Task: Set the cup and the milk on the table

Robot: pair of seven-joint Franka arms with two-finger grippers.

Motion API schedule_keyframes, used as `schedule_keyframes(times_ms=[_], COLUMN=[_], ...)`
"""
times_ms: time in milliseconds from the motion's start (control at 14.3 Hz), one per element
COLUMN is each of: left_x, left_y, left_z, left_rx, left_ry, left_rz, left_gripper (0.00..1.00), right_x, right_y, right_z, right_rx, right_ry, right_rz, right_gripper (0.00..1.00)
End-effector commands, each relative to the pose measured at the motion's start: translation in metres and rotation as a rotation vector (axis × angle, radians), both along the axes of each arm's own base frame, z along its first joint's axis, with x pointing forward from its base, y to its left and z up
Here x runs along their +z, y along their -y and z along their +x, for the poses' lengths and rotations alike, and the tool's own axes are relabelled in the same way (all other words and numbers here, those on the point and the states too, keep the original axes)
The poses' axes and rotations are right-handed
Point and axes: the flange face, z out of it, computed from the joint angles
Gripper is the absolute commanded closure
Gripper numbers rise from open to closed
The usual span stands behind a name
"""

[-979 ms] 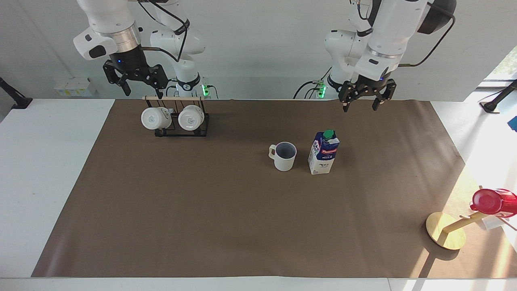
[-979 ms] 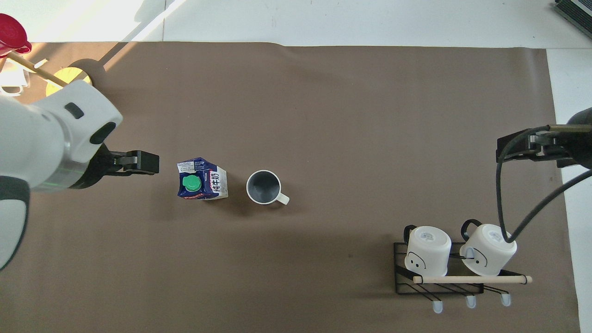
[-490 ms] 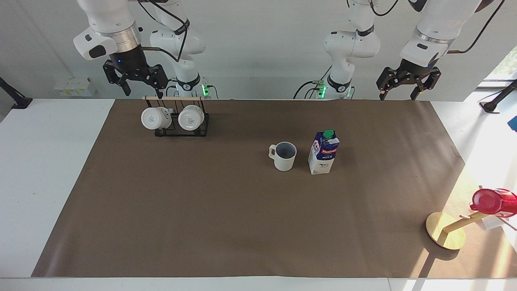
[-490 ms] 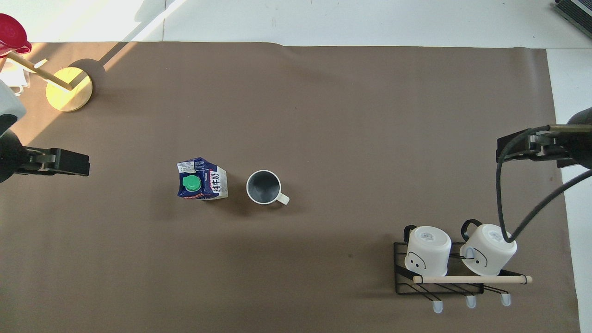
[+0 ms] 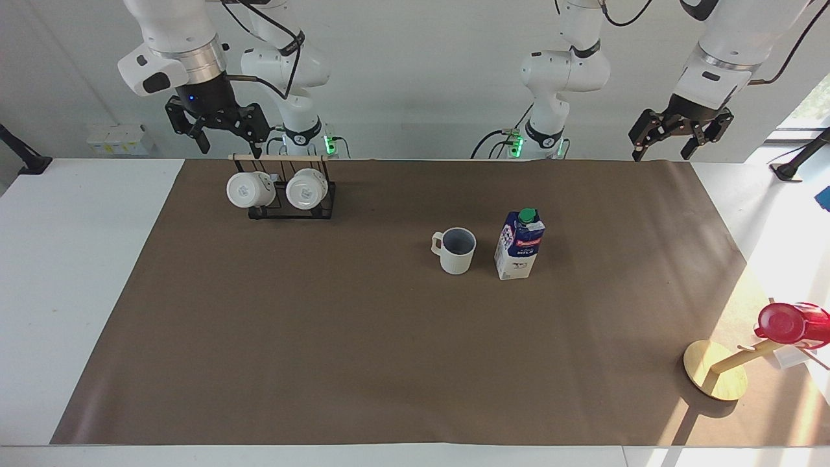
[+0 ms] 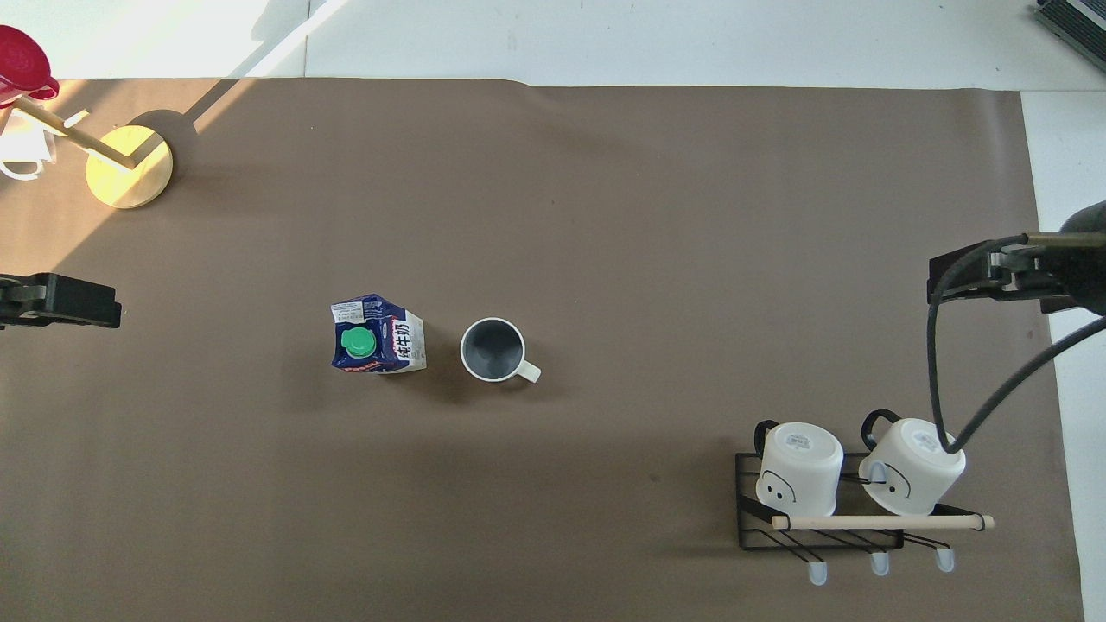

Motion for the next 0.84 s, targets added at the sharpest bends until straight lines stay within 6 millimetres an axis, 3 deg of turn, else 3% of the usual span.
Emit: schedule_keyframes(times_ms=[0,210,770], left_x=[0.006,0.005,0.008], left_y=[-0.003,0.005,0.015], left_z=[-0.004,-0.005,-0.007], left_rx=[-0.009,-0.013,-0.02], left_ry=[-0.012,-0.015,-0.003], left_rz=[-0.009,-0.09,-0.092], left_gripper=[0.0,0.0,0.0], right_x=[0.002,0.002,0.002], right_y=[0.004,0.004,0.004], right_z=[0.002,0.002,0.002], right_rx=[0.012,0.012,0.012], right_ry=[0.0,-0.001,-0.001], right_rz=[0.021,0.021,0.021], right_gripper=[0.0,0.0,0.0])
